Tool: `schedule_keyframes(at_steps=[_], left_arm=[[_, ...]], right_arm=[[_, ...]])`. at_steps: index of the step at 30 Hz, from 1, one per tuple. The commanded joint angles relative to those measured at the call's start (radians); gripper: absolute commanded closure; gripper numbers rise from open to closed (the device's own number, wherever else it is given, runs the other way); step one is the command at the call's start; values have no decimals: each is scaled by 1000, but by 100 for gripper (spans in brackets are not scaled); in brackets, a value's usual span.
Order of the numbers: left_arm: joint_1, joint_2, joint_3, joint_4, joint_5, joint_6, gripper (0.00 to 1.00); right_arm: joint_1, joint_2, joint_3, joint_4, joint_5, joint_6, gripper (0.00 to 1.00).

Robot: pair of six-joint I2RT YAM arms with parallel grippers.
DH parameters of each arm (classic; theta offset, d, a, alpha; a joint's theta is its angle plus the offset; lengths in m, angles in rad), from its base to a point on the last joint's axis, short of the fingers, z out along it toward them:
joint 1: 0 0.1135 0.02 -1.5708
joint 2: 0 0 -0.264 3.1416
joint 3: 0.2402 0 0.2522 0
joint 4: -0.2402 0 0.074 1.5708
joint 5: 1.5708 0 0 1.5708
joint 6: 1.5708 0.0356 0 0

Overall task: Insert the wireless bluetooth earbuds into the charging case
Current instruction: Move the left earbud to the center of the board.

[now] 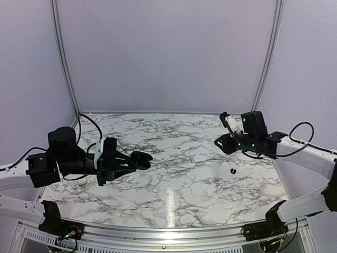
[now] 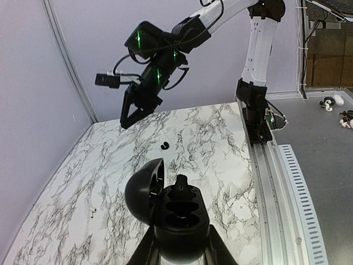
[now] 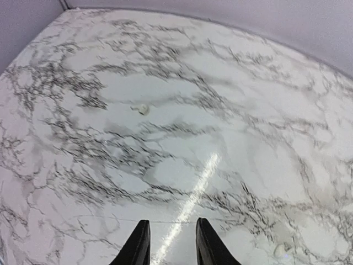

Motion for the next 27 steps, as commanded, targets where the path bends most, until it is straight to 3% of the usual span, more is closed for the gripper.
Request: schedule_keyframes(at_steps=[1, 14, 27], left_arm=[[-3, 1, 15, 40, -4, -4, 100], [-2, 5, 16, 27, -6, 4, 100], [-3, -2, 22, 15, -9, 15, 100]], right_arm=[[-87, 101, -44, -112, 45, 56, 69], [-91, 365, 36, -225, 354, 1, 60], [-113, 430, 92, -307, 306, 6, 53]])
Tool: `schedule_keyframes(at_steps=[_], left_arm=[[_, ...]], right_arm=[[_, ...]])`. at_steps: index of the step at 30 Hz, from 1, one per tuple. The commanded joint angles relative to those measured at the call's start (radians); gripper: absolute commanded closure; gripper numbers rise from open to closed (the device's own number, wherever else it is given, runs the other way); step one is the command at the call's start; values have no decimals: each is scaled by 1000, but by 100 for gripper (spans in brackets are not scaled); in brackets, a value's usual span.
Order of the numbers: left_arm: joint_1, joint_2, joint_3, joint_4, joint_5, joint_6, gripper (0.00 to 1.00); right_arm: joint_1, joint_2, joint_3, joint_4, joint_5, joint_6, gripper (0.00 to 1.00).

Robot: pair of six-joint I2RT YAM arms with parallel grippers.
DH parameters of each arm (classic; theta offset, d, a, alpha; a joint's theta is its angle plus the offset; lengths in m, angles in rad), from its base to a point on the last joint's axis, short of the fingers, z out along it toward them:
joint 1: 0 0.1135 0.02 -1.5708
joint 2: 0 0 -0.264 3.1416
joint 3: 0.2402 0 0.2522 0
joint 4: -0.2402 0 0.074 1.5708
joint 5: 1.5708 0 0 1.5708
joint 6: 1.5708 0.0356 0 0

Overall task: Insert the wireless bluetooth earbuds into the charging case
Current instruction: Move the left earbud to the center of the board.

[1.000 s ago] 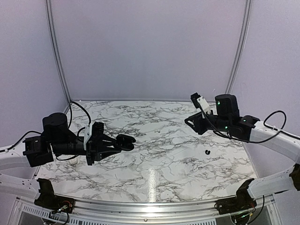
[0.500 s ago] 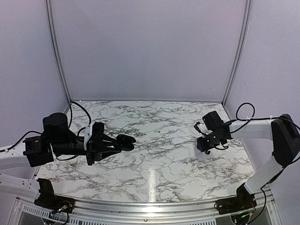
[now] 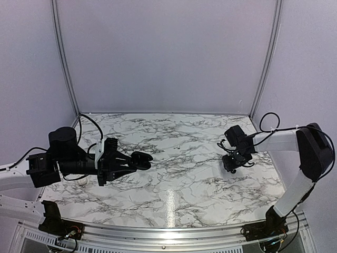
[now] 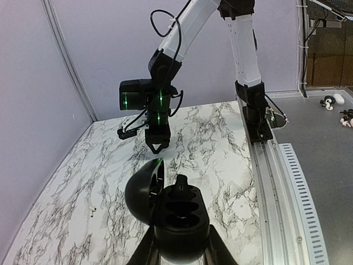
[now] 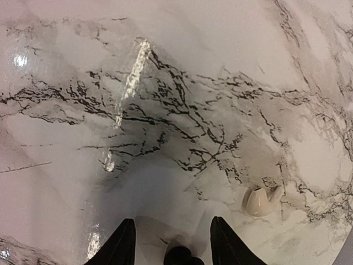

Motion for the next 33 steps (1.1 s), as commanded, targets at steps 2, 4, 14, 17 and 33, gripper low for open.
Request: schedule_keyframes(at_steps=[2, 4, 14, 17, 33], left_arm=[[-3, -8, 20, 17, -9, 11, 100], [-2, -6, 17, 24, -6, 13, 100], [-2, -11, 20, 18, -2, 21, 100], [-2, -18, 17, 16, -6, 21, 100], [-2, -23, 16, 17, -7, 26, 100]], right_arm=[[-11, 17, 71, -104, -15, 17, 52], [-11, -1, 73, -123, 13, 31, 51], [-30, 53, 94, -176, 24, 53, 55], [-30, 71, 100, -180, 20, 50, 61], [-31, 29, 89, -215, 22, 74, 58]])
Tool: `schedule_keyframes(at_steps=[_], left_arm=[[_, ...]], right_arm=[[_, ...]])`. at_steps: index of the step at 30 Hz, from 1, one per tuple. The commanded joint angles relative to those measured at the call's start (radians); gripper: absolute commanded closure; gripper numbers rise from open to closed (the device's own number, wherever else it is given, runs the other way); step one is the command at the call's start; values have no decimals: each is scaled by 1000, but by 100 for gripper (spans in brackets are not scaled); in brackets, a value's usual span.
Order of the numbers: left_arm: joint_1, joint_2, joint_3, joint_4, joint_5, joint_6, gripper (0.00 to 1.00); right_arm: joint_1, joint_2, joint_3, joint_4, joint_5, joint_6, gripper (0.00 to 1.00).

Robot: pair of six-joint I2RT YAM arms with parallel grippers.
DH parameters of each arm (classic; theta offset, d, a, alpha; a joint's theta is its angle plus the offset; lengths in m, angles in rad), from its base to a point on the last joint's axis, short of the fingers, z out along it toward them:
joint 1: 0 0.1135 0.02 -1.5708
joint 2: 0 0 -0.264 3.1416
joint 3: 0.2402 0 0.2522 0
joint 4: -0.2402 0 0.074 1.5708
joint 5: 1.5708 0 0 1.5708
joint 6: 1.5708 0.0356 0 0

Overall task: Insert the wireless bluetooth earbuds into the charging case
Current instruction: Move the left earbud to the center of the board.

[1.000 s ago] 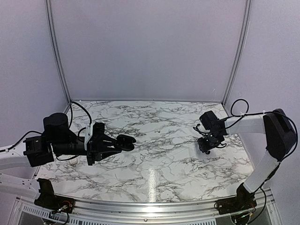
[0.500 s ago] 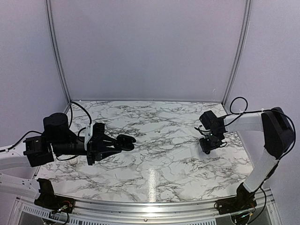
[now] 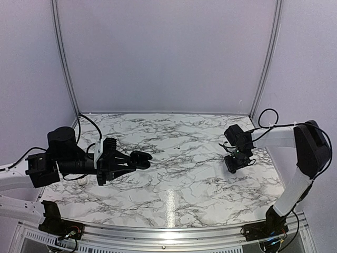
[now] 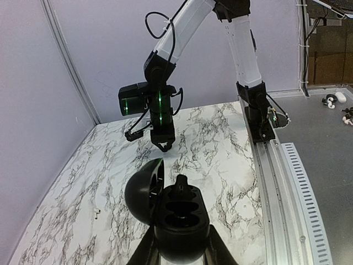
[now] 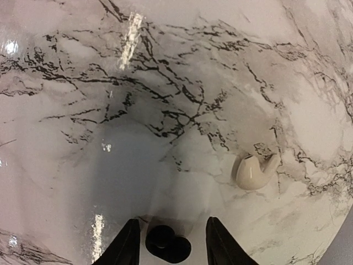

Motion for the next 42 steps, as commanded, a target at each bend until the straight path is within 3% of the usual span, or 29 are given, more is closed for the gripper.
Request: schedule_keyframes(at_steps=[1, 8, 17, 32, 42], left_arm=[[-2, -14, 14, 19, 1, 7, 100], [-2, -11, 13, 25, 10, 2, 100], [-2, -19, 13, 28, 11, 2, 100], [-2, -22, 7, 25, 1, 8, 100], [-2, -20, 4, 34, -6, -2, 100]], right_arm=[[-9, -26, 8, -33, -5, 21, 58], [-17, -82, 6, -36, -17, 66, 55], [-29, 3, -7, -27, -18, 89, 59], [-26, 24, -7, 3, -192, 76, 82], [150, 101, 137, 43, -298, 102, 91]])
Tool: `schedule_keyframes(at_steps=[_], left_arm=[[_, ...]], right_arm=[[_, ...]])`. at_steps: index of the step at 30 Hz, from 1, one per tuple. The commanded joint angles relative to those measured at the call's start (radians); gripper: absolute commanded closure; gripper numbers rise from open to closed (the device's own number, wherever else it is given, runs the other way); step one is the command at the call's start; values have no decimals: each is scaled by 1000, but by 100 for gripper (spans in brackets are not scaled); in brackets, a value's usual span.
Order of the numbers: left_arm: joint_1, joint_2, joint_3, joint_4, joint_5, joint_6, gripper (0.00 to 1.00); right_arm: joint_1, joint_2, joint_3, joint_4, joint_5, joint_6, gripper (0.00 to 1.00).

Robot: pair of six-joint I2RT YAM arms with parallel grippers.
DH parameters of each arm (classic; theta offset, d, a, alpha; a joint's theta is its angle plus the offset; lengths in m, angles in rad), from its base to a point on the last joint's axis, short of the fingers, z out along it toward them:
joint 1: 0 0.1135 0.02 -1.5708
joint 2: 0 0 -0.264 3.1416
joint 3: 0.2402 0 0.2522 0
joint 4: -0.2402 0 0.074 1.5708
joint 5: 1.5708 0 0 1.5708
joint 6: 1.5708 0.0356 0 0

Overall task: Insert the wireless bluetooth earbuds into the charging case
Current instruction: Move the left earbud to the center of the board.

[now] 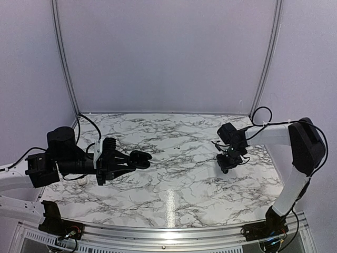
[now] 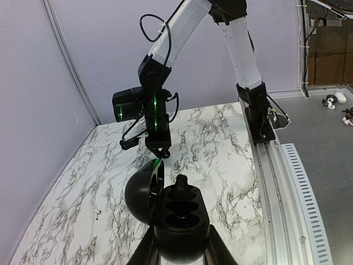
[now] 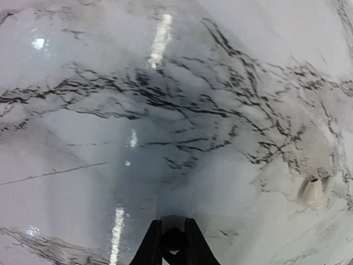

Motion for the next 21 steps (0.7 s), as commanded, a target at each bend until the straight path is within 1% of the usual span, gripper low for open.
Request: schedule_keyframes(at_steps=[1, 5, 12, 15, 18, 21], left_arm=[[-2, -17, 4, 34, -7, -4, 100], [-1, -17, 4, 37, -10, -4, 100], [2, -17, 6, 39, -12, -12, 100], [2, -20, 6, 38, -13, -15, 100], [2, -19, 6, 40, -14, -16, 100], [3, -18, 6, 40, -13, -18, 100]], right_arm=[[105, 61, 96, 51, -185, 33, 91], [188, 107, 161, 113, -308, 77, 91], [371, 248, 279, 201, -427, 152, 91], [408, 296, 311, 209, -435, 167, 91], [421, 317, 335, 197, -410, 162, 90], [427, 309, 362, 173, -376, 139, 82]])
